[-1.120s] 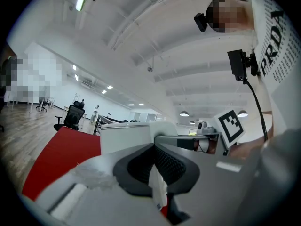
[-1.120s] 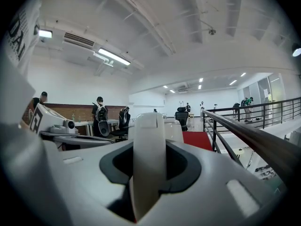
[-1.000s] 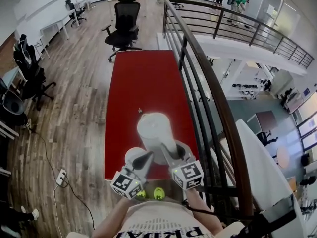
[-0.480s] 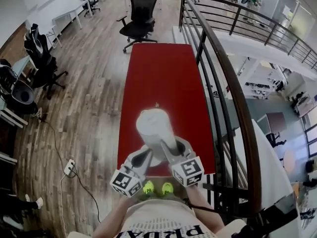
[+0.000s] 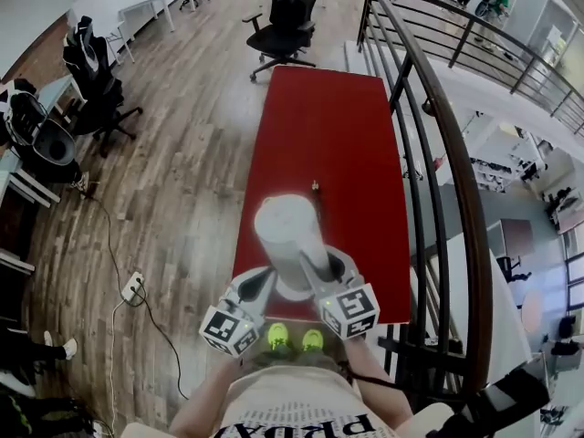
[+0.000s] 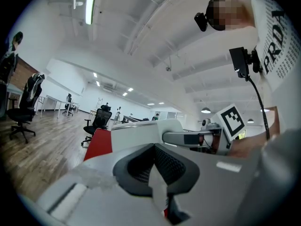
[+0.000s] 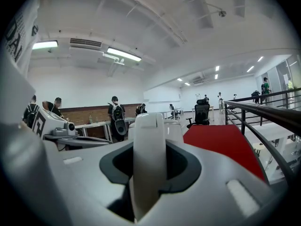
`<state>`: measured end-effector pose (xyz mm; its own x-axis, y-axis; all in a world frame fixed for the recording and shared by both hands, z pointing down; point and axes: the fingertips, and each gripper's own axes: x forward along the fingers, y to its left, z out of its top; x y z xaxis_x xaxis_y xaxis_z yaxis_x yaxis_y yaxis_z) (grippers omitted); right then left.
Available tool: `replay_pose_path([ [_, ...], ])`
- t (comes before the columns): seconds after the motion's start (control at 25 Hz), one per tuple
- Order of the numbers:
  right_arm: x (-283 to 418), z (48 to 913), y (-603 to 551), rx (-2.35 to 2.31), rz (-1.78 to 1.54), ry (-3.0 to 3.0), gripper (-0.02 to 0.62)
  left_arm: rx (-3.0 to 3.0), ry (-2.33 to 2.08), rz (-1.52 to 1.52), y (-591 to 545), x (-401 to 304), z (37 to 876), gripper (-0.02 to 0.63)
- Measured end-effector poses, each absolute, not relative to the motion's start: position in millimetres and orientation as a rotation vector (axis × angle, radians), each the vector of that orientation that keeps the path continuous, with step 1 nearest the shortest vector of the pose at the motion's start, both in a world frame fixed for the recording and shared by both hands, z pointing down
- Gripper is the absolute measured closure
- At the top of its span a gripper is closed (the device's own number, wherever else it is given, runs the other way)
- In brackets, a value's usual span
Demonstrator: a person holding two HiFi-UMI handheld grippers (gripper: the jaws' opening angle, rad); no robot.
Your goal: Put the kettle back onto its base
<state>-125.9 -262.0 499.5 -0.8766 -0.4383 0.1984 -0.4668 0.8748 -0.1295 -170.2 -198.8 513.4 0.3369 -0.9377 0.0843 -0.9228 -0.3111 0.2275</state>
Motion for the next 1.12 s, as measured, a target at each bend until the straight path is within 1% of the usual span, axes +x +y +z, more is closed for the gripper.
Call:
replay_pose_path([
  [0.52,-149.3,526.9,-251.7,0.712,0.312,-2.858,0.474,2.320,-1.641,-0.107,-185.7,-188.5,537.7,0.614],
  [1.12,-144.8,546.3,-235.7,0.742,0.276,-2.875,0.472,2.320,-1.589,-0.133,-181.9,-190.5,549.2,0.614],
])
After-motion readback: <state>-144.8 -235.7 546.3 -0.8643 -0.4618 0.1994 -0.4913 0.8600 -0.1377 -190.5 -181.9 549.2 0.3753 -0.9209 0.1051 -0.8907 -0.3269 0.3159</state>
